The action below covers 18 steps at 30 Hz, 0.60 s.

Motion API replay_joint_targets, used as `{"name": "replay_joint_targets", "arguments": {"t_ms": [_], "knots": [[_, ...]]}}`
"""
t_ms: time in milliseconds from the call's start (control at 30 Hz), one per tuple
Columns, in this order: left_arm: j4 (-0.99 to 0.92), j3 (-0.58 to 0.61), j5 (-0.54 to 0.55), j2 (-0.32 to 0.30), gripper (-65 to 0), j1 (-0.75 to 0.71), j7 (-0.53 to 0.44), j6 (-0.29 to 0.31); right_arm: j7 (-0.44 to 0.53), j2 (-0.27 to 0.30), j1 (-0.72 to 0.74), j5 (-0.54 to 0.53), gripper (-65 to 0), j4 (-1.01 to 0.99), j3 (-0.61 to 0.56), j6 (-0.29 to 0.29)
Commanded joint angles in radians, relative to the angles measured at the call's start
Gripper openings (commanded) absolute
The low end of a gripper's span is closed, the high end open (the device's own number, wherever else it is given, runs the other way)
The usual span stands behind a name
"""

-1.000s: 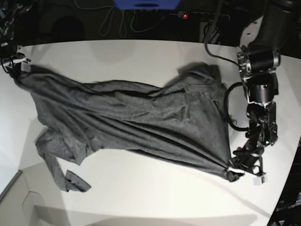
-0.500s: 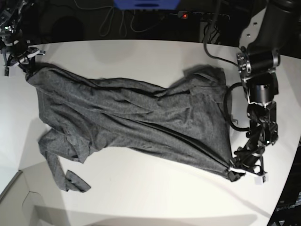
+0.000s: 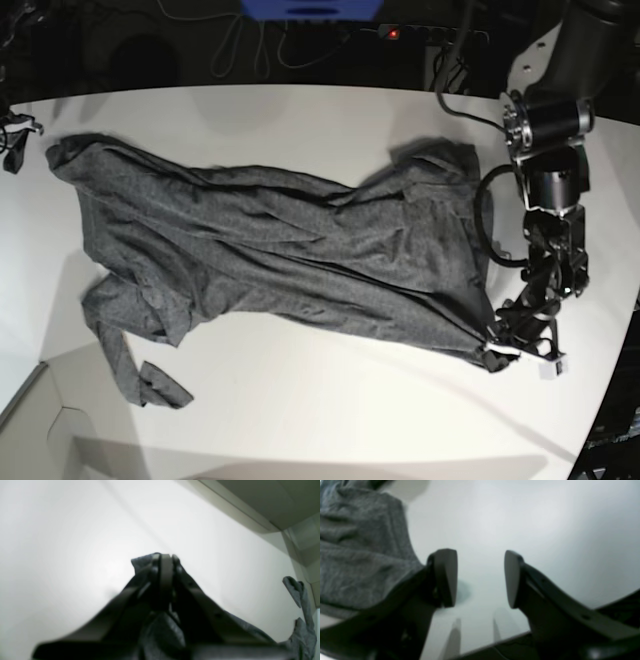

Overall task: Layout the t-shirt on the table in an organized manner, then fold the t-shirt properly
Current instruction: 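Pull the shirt taut between the right and left grippers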

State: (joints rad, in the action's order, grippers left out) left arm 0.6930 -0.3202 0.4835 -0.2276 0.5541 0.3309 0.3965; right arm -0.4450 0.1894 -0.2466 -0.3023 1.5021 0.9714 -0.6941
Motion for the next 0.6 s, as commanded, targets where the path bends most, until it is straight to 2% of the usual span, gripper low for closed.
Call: {"name": "replay_joint_targets", "arguments": {"t_ms": [0,67,167,267,400,567], "knots": [[0.017,-0.004,0.010,-0.011,-65.0,0.034,-0.028,0.014,0.030,0.035,0.045,-0.018,-33.3,0.007,-0.029,-0.004],[0.021,-0.004,0.010,-0.011,-65.0,0.021,-0.028,0.014,0.010,0.083,0.100,-0.016,-32.7,-0.028,-0.147,-0.004],[0.023,-0.004,0.013,-0.011,-65.0,0.016,-0.028,0.014,-0.076,0.160,0.198,-0.016,-32.8,-0.090,-0.346,-0.004],[0.023,-0.004,0.013,-0.011,-65.0,0.016,-0.028,0.014,-0.111,0.190,0.336,-0.016,-32.9,-0.205,-0.498,-0.004],[0.023,-0.004,0.014,-0.025,-65.0,0.014,-0.026,0.014,-0.119,0.190,0.494,-0.016,-32.4,-0.397,-0.567,-0.004],[0.021,-0.004,0.014,-0.028,-65.0,0.014,-0.026,0.014,-0.105,0.192,0.562,-0.007,-32.4,-0.541,-0.573,-0.004]]}}
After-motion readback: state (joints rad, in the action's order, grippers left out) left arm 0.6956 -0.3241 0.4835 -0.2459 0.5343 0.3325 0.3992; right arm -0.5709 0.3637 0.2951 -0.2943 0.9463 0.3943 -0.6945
